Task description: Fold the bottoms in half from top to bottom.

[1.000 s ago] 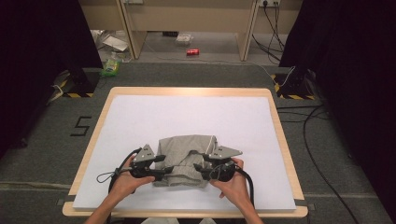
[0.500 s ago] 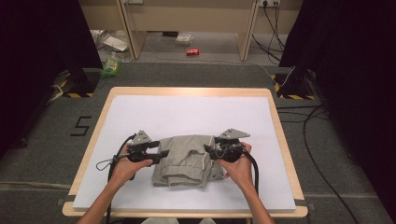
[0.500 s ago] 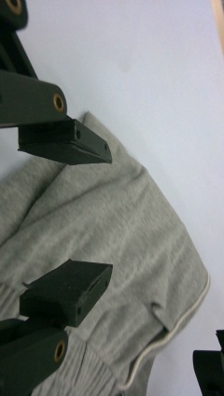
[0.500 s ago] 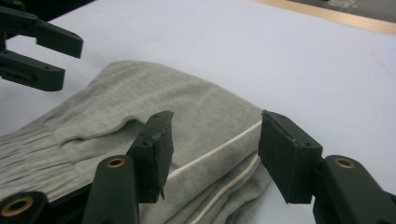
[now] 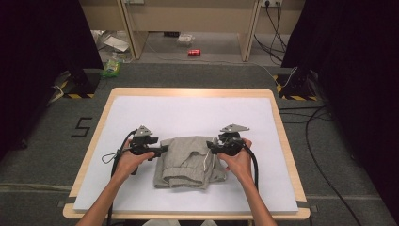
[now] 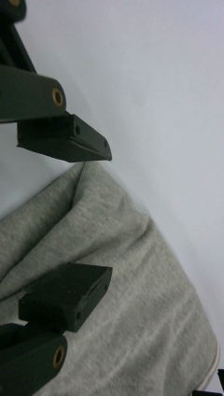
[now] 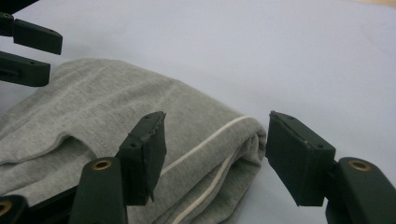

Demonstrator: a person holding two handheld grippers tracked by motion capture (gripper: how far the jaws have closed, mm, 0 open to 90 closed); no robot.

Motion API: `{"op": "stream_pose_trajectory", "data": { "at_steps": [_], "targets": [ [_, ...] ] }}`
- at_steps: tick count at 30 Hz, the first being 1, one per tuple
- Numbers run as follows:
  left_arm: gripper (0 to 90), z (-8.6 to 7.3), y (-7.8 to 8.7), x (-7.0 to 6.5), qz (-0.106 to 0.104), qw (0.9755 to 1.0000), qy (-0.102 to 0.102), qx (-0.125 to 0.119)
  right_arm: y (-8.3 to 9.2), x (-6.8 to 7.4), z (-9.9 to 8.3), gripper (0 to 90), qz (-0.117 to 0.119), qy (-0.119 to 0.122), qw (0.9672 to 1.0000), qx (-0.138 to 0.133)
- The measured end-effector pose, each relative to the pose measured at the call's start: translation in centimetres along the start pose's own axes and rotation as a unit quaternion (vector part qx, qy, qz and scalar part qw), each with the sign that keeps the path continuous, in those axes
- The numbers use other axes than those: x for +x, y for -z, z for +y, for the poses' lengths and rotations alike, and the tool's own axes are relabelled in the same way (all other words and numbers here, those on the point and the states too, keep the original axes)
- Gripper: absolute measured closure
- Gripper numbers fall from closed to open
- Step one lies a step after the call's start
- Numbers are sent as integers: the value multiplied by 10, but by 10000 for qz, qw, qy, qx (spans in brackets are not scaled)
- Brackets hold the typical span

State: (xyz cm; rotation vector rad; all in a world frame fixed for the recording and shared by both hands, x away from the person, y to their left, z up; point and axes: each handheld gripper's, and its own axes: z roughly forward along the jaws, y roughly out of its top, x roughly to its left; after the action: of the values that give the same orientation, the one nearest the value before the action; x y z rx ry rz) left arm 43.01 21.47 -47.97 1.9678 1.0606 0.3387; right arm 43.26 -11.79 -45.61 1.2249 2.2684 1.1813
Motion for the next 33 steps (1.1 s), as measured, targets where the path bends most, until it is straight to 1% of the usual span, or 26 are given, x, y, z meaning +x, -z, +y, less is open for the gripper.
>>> {"op": "stream_pose_trajectory", "data": {
  "at_steps": [3, 5, 11, 17, 25, 33],
  "targets": [
    [367, 2, -2, 3, 21, 10000, 65, -20, -4, -1, 0, 380, -7, -10, 10000, 25],
    [366, 3, -4, 4, 6, 10000, 64, 6, -6, -2, 1, 380, -4, -30, 10000, 41],
    [353, 5, -11, 5, -14, 9999, 88, 96, -11, -2, 2, 378, -44, 13, 10000, 78],
    [347, 6, -14, 9, -8, 9998, 174, 111, -13, -4, 3, 375, -52, -37, 9999, 79],
    [329, 8, -21, 14, -70, 9995, 248, 161, -16, -7, 4, 372, 0, -107, 9999, 72],
    [314, 9, -27, 15, -117, 9993, 262, 241, -21, -9, 3, 368, 6, -148, 9998, 124]
  ]
}}
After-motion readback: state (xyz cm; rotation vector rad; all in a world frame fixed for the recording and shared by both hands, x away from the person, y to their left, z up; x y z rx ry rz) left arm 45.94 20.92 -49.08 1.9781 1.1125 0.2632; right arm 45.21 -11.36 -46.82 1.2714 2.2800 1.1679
